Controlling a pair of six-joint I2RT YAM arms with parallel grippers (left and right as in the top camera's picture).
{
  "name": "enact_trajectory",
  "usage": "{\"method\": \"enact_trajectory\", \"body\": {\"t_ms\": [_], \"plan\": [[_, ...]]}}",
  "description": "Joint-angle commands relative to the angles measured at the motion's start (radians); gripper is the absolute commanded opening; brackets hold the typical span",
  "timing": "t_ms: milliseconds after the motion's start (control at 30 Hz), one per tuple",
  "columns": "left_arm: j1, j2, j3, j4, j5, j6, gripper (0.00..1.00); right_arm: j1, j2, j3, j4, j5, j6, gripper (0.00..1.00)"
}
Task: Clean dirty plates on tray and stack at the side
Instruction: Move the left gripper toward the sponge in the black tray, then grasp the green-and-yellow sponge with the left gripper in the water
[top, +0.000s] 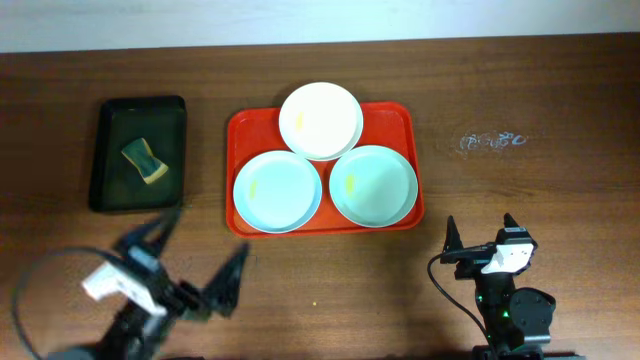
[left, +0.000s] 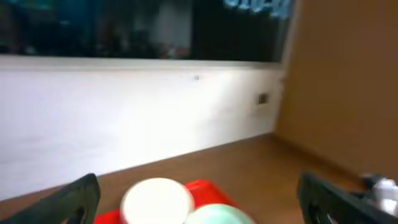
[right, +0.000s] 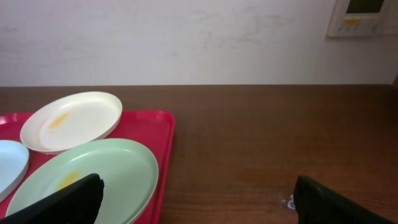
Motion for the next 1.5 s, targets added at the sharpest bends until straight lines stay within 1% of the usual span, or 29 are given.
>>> {"method": "enact_trajectory", "body": {"t_ms": [0,33,100,133,167,200,233,300,333,367,400,467,567,667,700,733,833,867,900,933,967,1033,1067,1100,1200,1267,1367,1467], "plan": [[0.002,0.422,0.398,-0.349,-0.152,0.325,0.99,-0.007,-0.005,-0.007,-0.003,0.005,0.005,0.98],[0.002,0.544,0.495,-0.417,-0.241,0.322,0.99,-0.007,-0.005,-0.007,-0.003,0.005,0.005,0.99],[0.004,0.714,0.624,-0.487,-0.528,0.121,0.99,-0.007,-0.005,-0.007,-0.003,0.005,0.005,0.98],[0.034,0.852,0.738,-0.570,-0.597,0.079,0.99,-0.007,-0.005,-0.007,-0.003,0.005,0.005,0.98],[0.080,0.971,0.839,-0.649,-0.607,0.045,0.99,-0.007,-0.005,-0.007,-0.003,0.005,0.005,0.98],[0.135,1.089,0.923,-0.669,-0.606,0.029,0.99,-0.007,-0.005,-0.007,-0.003,0.005,0.005,0.98],[0.169,1.188,0.954,-0.670,-0.607,0.029,0.99,-0.007,-0.005,-0.007,-0.003,0.005,0.005,0.99],[0.201,1.308,0.952,-0.676,-0.608,0.020,0.99,-0.007,-0.005,-0.007,-0.003,0.005,0.005,0.99],[0.227,1.384,0.952,-0.672,-0.629,-0.026,0.99,-0.007,-0.005,-0.007,-0.003,0.005,0.005,0.98],[0.252,1.446,0.952,-0.661,-0.660,-0.123,0.99,-0.007,-0.005,-0.007,-0.003,0.005,0.005,0.99],[0.272,1.494,0.952,-0.637,-0.659,-0.168,0.99,-0.007,-0.005,-0.007,-0.003,0.005,0.005,0.98],[0.292,1.606,0.952,-0.586,-0.661,-0.173,0.99,-0.007,-0.005,-0.007,-0.003,0.005,0.005,0.99],[0.292,1.749,0.952,-0.453,-0.660,-0.174,0.99,-0.007,-0.005,-0.007,-0.003,0.005,0.005,0.99],[0.292,1.878,0.952,-0.385,-0.659,-0.174,0.99,-0.007,-0.005,-0.007,-0.003,0.005,0.005,0.98],[0.292,1.906,0.952,-0.364,-0.655,-0.174,0.97,-0.007,-0.005,-0.007,-0.003,0.005,0.005,0.98],[0.292,1.930,0.952,-0.350,-0.655,-0.174,0.91,-0.007,-0.005,-0.007,-0.003,0.005,0.005,0.99],[0.292,1.976,0.952,-0.330,-0.625,-0.174,0.86,-0.007,-0.005,-0.007,-0.003,0.005,0.005,0.99],[0.292,1.981,0.952,-0.330,-0.626,-0.174,0.77,-0.007,-0.005,-0.007,-0.003,0.005,0.005,0.99],[0.292,1.981,0.952,-0.328,-0.626,-0.174,0.63,-0.007,-0.005,-0.007,-0.003,0.005,0.005,0.99],[0.292,1.981,0.952,-0.323,-0.626,-0.174,0.27,-0.007,-0.005,-0.007,-0.003,0.005,0.005,0.98],[0.292,1.981,0.952,-0.323,-0.626,-0.174,0.00,-0.007,-0.005,-0.007,-0.003,0.005,0.005,0.99],[0.292,1.980,0.958,-0.327,-0.625,-0.173,0.00,-0.007,-0.005,-0.007,-0.003,0.005,0.005,0.98],[0.292,1.978,0.977,-0.352,-0.625,-0.173,0.68,-0.007,-0.005,-0.007,-0.003,0.005,0.005,0.99],[0.292,1.975,1.008,-0.397,-0.625,-0.173,0.99,-0.007,-0.005,-0.007,-0.003,0.005,0.005,0.98],[0.291,1.971,1.098,-0.572,-0.624,-0.174,0.99,-0.007,-0.005,-0.007,-0.003,0.005,0.005,0.98],[0.290,1.971,1.097,-0.638,-0.625,-0.174,0.99,-0.007,-0.005,-0.007,-0.003,0.005,0.005,0.99],[0.290,1.972,1.097,-0.642,-0.625,-0.174,0.99,-0.007,-0.005,-0.007,-0.003,0.005,0.005,0.98],[0.290,1.990,1.088,-0.550,-0.625,-0.174,0.99,-0.007,-0.005,-0.007,-0.003,0.005,0.005,0.98]]}}
